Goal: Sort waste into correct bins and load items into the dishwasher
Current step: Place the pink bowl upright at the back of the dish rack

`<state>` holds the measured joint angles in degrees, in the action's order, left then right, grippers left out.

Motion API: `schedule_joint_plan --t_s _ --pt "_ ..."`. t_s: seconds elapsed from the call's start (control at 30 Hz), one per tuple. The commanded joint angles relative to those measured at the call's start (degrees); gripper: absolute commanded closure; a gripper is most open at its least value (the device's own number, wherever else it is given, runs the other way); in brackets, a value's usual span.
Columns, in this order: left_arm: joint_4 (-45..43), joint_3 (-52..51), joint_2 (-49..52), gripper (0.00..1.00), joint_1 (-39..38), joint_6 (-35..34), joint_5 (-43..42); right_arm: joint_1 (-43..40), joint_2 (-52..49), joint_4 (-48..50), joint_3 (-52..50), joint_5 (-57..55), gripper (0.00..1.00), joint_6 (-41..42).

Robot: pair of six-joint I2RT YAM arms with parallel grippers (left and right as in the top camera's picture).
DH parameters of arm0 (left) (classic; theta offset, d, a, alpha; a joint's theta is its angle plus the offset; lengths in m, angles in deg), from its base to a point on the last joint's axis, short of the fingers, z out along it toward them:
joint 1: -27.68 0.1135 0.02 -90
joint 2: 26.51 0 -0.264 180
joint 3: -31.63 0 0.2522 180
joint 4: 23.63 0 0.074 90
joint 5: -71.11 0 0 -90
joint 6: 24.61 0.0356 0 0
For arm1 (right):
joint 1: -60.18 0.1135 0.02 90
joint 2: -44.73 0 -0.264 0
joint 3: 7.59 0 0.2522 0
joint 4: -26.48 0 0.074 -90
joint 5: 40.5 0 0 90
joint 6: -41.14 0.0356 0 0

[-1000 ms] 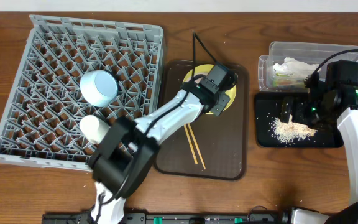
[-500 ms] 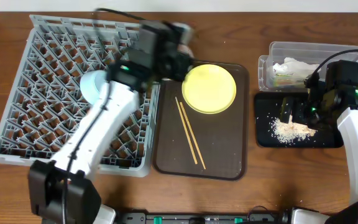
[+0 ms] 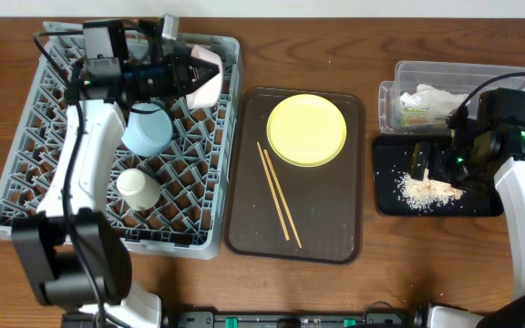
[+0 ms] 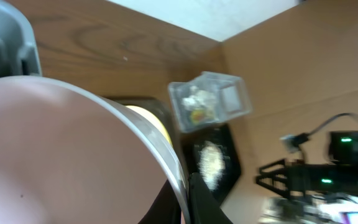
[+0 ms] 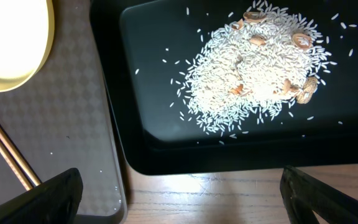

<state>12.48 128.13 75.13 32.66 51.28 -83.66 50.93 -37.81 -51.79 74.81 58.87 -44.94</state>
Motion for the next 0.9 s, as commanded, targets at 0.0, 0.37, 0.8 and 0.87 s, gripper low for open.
schedule_joint_plan --t_s 0.0,0.37,0.8,0.87 --pt "-1.99 -0.02 3.96 0.94 1.88 -5.35 -11.76 -0.33 0.92 -0.07 1.11 -0.04 0.01 0.74" --pt "-3.58 -0.02 11.23 0.94 6.86 -8.98 -12.61 -0.33 0.92 -0.48 1.11 -0.07 0.01 0.74" --pt "-3.15 -0.02 14.51 0.39 11.41 -8.90 -11.78 -0.33 0.92 -0.70 1.11 -0.04 0.01 0.74" --pt "-2.51 -0.02 14.51 0.34 12.33 -8.92 -9.53 -0.33 0.92 -0.74 1.11 -0.04 0.01 0.74"
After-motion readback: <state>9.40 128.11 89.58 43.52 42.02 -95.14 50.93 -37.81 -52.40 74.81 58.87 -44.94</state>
